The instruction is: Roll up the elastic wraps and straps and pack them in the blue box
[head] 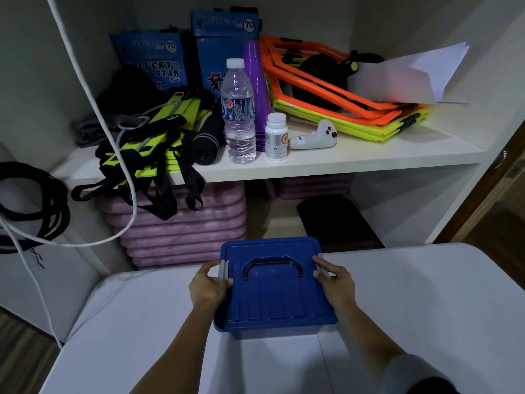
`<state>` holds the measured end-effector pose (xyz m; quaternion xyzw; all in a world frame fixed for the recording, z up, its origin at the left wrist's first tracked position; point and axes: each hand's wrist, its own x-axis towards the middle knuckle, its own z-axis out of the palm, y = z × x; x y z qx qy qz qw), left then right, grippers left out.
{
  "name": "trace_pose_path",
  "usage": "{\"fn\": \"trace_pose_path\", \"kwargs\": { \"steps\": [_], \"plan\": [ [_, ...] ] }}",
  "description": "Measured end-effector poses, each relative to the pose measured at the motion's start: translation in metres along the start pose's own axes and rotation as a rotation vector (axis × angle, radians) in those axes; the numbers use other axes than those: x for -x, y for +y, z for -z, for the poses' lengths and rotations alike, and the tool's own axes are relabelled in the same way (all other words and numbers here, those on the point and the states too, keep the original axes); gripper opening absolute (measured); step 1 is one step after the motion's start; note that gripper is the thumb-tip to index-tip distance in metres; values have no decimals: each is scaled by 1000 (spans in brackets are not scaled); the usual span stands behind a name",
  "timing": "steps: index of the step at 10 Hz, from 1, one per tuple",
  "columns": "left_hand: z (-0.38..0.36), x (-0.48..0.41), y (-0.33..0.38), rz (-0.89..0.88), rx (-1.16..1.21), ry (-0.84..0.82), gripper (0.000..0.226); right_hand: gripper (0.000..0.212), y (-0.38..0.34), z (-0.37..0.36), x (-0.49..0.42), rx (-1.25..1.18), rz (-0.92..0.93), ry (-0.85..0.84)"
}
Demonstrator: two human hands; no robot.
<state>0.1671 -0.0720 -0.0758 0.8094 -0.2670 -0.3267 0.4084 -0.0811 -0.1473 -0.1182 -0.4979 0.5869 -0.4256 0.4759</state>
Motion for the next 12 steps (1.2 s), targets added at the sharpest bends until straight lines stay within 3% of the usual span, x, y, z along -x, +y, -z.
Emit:
{"fn": "trace_pose_path", "kwargs": {
  "steps": [7, 9, 10, 11, 12],
  "plan": [
    [-5, 2, -11, -41, -8, 43, 43, 27, -7, 0, -1, 46, -20, -31],
    [-4, 14, -16, -219, -243, 116, 47, 40, -13, 8, 7, 204, 67, -32],
    [1, 35, -14, -400, -303, 161, 43, 45, -13, 20, 24, 369, 197, 62],
    [1, 69, -34, -562, -194, 146, 42, 44, -1, 37, 59, 404, 337, 189],
    [-4, 96, -70, -657, -180, 143, 57, 51, 30, 44, 98, 459, 418, 298]
  ]
}}
